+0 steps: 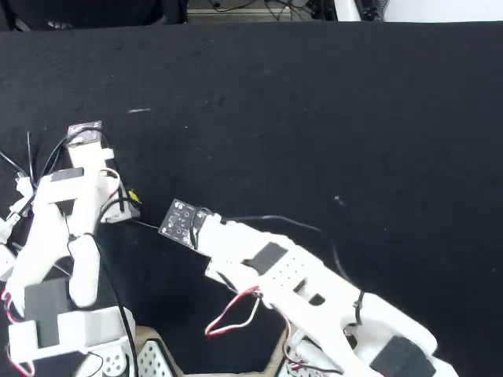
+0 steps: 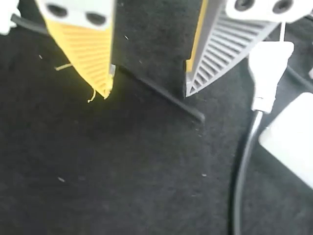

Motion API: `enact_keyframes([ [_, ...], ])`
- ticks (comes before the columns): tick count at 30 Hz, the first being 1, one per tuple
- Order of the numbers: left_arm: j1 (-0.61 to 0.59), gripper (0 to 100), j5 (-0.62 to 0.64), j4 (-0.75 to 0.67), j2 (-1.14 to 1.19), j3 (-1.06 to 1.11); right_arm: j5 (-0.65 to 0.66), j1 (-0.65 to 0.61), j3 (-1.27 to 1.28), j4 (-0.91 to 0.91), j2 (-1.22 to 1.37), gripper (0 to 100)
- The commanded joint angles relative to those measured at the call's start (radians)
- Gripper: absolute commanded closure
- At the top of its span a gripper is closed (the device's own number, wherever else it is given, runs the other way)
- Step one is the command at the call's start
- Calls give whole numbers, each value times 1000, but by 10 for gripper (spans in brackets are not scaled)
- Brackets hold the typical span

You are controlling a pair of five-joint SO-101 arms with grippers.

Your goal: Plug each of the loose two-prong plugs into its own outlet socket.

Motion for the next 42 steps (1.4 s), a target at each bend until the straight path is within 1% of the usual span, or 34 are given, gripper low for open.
enact_keyframes([
  [1, -1, 762, 12, -9, 31, -70, 31, 64, -48, -12, 24, 853],
  [3, 21, 762, 11, -9, 46, -73, 31, 84, -53, -12, 24, 853],
  [6, 67, 762, -52, -9, 66, -73, 32, 84, -53, -12, 24, 853],
  [12, 85, 762, -75, -8, 69, -67, 32, 34, -48, 2, 24, 853],
  [15, 85, 762, -75, 21, 68, -76, 31, 6, -76, 68, 18, 853],
  [19, 85, 762, -72, 31, 64, -76, 31, 3, -91, 140, -54, 853],
  [25, 85, 762, -68, 66, 64, -122, 31, 3, -5, 91, -170, 853],
  [28, 87, 762, -38, 87, 64, -134, 31, 3, 18, 63, -179, 853],
  [35, 85, 762, -37, 92, 64, -125, 34, -2, 13, 55, -127, 853],
  [42, 84, 762, -41, 94, 64, -124, 100, 9, -24, 44, -28, 852],
])
